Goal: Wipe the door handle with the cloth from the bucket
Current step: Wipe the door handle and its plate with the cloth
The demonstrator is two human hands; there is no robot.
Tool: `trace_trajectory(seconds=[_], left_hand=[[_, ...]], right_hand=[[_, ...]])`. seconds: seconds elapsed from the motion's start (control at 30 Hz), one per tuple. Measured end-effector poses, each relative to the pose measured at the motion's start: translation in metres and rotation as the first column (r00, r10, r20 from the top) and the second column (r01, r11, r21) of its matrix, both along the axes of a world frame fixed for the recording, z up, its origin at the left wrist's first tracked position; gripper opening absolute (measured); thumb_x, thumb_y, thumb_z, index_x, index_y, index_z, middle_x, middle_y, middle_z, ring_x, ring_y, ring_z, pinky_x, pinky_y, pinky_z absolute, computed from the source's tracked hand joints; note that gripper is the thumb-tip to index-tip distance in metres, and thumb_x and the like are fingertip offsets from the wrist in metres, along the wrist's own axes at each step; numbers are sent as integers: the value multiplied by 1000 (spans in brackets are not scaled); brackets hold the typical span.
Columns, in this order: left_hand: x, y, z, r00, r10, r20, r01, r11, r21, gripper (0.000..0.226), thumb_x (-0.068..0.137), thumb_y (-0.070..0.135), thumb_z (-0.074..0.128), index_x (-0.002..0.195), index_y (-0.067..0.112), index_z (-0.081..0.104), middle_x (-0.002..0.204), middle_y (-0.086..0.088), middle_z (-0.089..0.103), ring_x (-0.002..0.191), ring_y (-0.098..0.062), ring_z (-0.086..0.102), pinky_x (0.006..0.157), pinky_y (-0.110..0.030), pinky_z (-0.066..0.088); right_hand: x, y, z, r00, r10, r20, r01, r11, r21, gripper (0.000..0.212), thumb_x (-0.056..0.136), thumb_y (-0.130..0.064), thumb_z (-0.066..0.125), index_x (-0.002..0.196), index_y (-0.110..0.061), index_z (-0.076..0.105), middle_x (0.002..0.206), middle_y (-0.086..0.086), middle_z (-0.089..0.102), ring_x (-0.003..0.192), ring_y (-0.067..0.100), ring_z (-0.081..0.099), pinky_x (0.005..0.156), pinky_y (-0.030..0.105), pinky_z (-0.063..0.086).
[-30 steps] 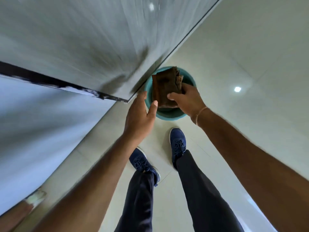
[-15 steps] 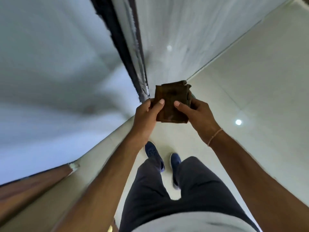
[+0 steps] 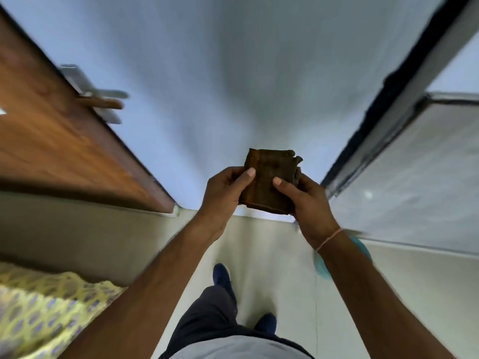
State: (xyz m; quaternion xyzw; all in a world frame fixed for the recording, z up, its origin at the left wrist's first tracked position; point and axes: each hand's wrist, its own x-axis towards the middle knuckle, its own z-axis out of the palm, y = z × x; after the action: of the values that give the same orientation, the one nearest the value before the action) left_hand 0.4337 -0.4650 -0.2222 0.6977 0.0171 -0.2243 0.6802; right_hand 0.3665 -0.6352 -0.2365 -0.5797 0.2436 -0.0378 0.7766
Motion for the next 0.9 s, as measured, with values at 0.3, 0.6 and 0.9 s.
trace_trajectory(seconds=[0.3,0.6,0.9], left_hand=[[61,128,33,976,207,71,-203,977,-62,19,104,30,74,115,14,78,112,-7,83,104,-20,81,85,-31,69],[179,246,35,915,95,392,-217,935,282,17,105,31,74,115,18,76,107,3,80,103,-17,76,91,-32,63],[277,312,37,475,-387,790,-539,582,609,51,95,27,80,140,10,65,145,-9,66,149,-33,51,125,-50,46]], right_hand=[[87,119,46,973,218,72,-228,952,205,37,98,-12,69,134,-7,68,129,14,75,120,38,72,104,54,57],[194,212,58,991,135,17,-136,987,84,26,97,-8,71,123,-10,72,119,11,79,109,33,76,88,43,64],[287,273,84,979,159,129,-51,800,-598,20,96,-9,74,114,-19,74,100,0,78,98,23,74,94,42,61]])
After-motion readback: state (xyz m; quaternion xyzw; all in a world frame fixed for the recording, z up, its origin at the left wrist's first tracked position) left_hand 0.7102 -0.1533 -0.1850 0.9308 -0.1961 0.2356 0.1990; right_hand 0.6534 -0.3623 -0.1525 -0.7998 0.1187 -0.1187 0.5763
